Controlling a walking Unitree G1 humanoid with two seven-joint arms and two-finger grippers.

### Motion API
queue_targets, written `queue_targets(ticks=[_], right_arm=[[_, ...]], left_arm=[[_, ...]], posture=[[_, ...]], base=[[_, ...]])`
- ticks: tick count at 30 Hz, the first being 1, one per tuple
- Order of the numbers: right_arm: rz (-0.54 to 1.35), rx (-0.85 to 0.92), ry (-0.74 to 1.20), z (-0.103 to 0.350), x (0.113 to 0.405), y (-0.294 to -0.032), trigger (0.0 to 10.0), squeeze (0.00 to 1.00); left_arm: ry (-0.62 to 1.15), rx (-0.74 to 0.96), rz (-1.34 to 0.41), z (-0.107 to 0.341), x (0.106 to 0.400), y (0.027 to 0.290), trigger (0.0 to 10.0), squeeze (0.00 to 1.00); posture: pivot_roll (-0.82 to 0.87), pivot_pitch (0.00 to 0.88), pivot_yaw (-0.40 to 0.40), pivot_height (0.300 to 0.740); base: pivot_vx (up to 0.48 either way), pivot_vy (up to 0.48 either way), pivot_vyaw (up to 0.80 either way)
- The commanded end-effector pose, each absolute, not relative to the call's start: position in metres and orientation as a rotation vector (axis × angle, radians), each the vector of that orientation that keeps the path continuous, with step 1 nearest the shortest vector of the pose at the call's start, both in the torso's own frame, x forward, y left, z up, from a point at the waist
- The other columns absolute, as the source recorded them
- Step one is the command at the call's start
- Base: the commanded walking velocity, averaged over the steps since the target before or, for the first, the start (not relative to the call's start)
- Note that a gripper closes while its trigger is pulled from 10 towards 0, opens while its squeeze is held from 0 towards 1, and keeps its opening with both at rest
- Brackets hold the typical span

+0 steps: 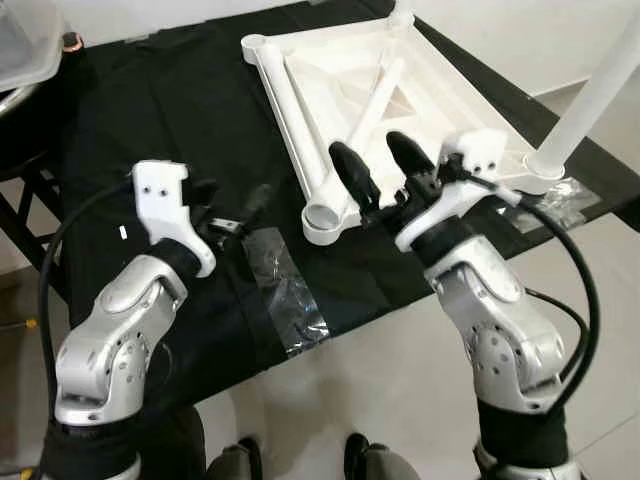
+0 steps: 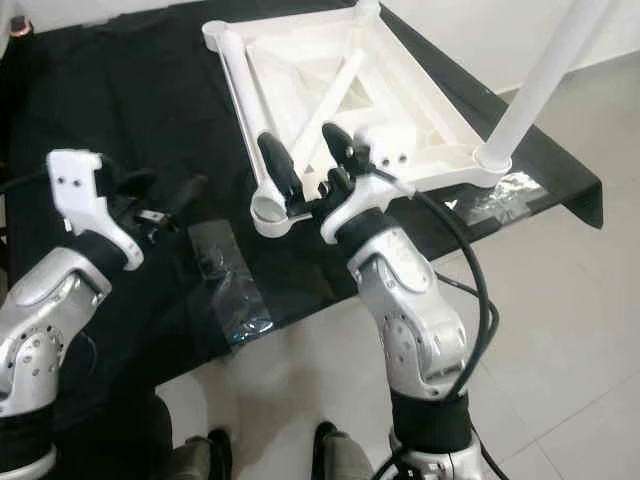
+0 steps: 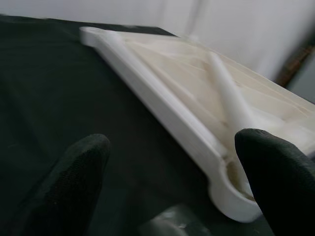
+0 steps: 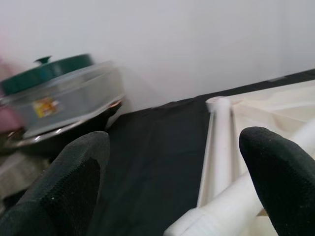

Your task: Building children table

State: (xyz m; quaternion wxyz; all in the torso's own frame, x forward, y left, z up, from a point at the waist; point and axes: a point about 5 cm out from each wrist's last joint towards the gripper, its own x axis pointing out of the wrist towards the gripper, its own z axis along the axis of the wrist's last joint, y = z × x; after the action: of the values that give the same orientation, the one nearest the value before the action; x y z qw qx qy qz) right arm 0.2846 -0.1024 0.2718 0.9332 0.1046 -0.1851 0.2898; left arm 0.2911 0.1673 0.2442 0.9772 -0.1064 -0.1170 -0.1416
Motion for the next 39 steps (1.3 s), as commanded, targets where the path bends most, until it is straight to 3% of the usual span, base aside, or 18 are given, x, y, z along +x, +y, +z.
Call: queue_targets(ticks=[1, 14, 20, 39], right_arm=[[0.625, 0.194, -0.37, 0.268, 0.279, -0.099, 10.0, 0.0], [0.556, 0.113, -0.293, 0.242, 0.287, -0.107, 10.0, 0.0], [0.583, 0.1, -0.297, 0.238, 0.284, -0.106, 10.0, 0.0], [0.533, 0.054, -0.265, 0.229, 0.287, -0.105, 10.0, 0.0]], left_arm=[[-0.227, -0.23, -0.218, 0.236, 0.29, 0.175, 10.0, 0.0], [-0.12, -0.272, -0.251, 0.188, 0.279, 0.162, 10.0, 0.0], [-0.131, -0.284, -0.263, 0.187, 0.279, 0.156, 10.0, 0.0], [-0.12, -0.308, -0.308, 0.182, 0.281, 0.142, 10.0, 0.0]], posture=[[0.02, 0.157, -0.022, 0.74], [0.01, 0.072, -0.016, 0.74], [0.01, 0.067, -0.01, 0.74], [0.0, 0.078, 0.0, 0.74]], base=[[0.0, 0.0, 0.0], [0.0, 0.0, 0.0], [0.0, -0.465, 0.67], [0.0, -0.474, 0.0]])
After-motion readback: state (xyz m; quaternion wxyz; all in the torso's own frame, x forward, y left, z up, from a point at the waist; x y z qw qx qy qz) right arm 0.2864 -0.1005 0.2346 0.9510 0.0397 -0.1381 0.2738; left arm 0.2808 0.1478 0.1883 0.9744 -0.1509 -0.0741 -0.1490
